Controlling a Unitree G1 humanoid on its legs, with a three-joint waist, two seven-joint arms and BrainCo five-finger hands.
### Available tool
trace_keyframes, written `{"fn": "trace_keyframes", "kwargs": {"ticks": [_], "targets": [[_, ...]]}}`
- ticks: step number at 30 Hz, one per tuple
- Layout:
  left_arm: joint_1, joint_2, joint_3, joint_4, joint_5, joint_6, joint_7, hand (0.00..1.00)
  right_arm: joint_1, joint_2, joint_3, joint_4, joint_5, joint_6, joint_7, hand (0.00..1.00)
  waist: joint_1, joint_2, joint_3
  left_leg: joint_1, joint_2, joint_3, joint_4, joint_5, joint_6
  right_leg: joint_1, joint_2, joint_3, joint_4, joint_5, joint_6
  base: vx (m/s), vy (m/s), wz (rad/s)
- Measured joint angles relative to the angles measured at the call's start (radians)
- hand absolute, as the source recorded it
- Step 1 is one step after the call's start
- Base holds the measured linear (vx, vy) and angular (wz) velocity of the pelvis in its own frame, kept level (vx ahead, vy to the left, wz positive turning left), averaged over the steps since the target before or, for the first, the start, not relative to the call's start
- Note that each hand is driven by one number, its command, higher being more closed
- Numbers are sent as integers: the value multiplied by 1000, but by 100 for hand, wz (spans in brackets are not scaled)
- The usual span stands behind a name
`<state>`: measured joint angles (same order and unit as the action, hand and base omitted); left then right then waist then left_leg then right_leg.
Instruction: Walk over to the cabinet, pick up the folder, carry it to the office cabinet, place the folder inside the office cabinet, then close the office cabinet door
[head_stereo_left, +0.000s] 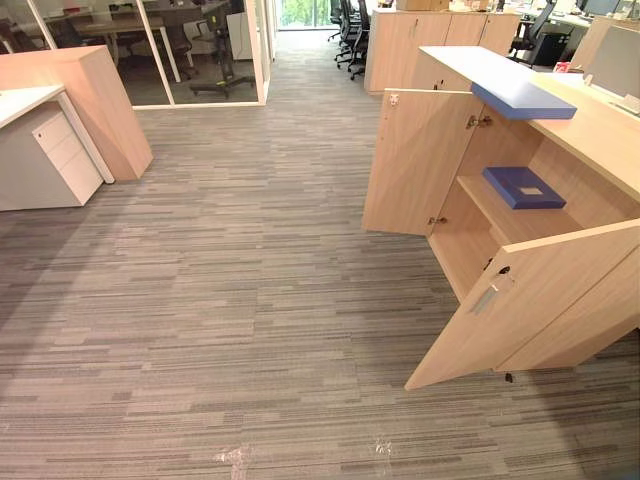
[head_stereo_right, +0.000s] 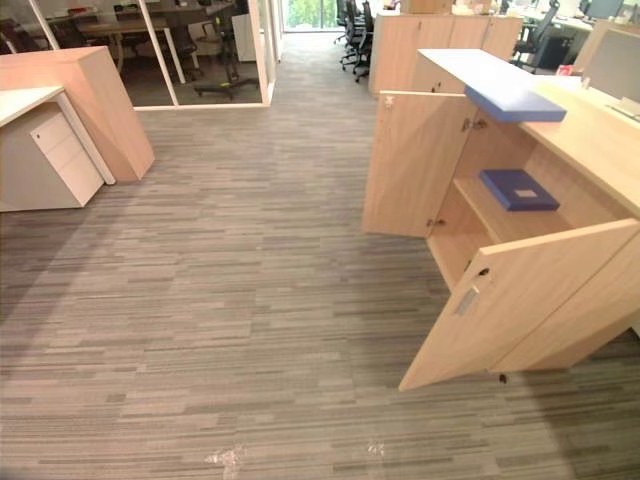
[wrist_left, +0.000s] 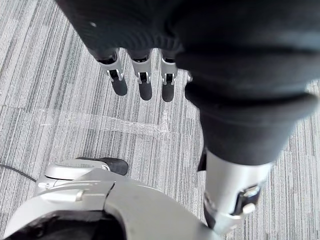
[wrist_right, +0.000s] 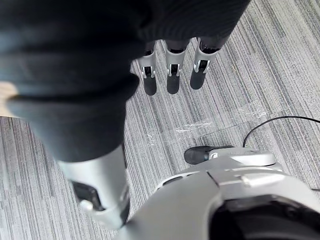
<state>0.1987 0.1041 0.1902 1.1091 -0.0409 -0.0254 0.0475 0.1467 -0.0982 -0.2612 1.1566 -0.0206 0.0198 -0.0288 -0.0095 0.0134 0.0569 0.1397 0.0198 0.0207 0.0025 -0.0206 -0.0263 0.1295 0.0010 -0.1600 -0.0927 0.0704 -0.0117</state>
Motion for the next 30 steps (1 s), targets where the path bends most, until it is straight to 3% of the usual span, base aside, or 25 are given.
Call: {"fn": "trace_keyframes", "kwargs": {"ticks": [9,23,24,27,28,29,30], "targets": [[-2,0,2,3,-29,-12,-9,0,-21,1,-22,15,0,-2,4,0,0,-7,24,25,-4,1,-6,0,1,24,-5,-3,-2,-10,14,-1,11,1],[-3,16,-51,6,10,-23,-10,0,-21,4,-21,15,0,-2,5,0,0,-15,30,30,3,9,-16,0,-5,23,2,1,-2,-15,13,-11,5,0],[-3,17,-50,5,10,-23,-11,0,-23,5,-21,15,0,-2,5,0,0,-17,31,22,2,10,-1,-9,-5,22,1,2,-2,-18,12,0,0,0],[-9,8,-25,-15,6,-22,-11,0,-35,5,-34,15,2,-2,7,0,-1,-6,55,-90,23,18,209,-129,-19,-3,10,2,25,-46,-8,10,20,-9],[-8,-5,11,-26,2,-22,-10,0,-38,3,-36,11,5,-2,7,0,-1,9,67,-130,47,24,297,-183,-54,-15,24,2,58,-65,-15,23,18,-16],[-9,-19,71,-36,-1,-21,-10,0,-36,5,-29,-14,7,-1,6,0,4,7,78,-175,71,39,418,-221,-112,-33,32,8,98,-93,-30,42,31,-11],[-14,-23,103,-45,-5,-20,-11,0,-37,7,-28,-24,7,-1,5,0,4,4,89,-223,79,45,522,-215,-114,-42,31,10,126,-111,-37,50,40,-9]]}}
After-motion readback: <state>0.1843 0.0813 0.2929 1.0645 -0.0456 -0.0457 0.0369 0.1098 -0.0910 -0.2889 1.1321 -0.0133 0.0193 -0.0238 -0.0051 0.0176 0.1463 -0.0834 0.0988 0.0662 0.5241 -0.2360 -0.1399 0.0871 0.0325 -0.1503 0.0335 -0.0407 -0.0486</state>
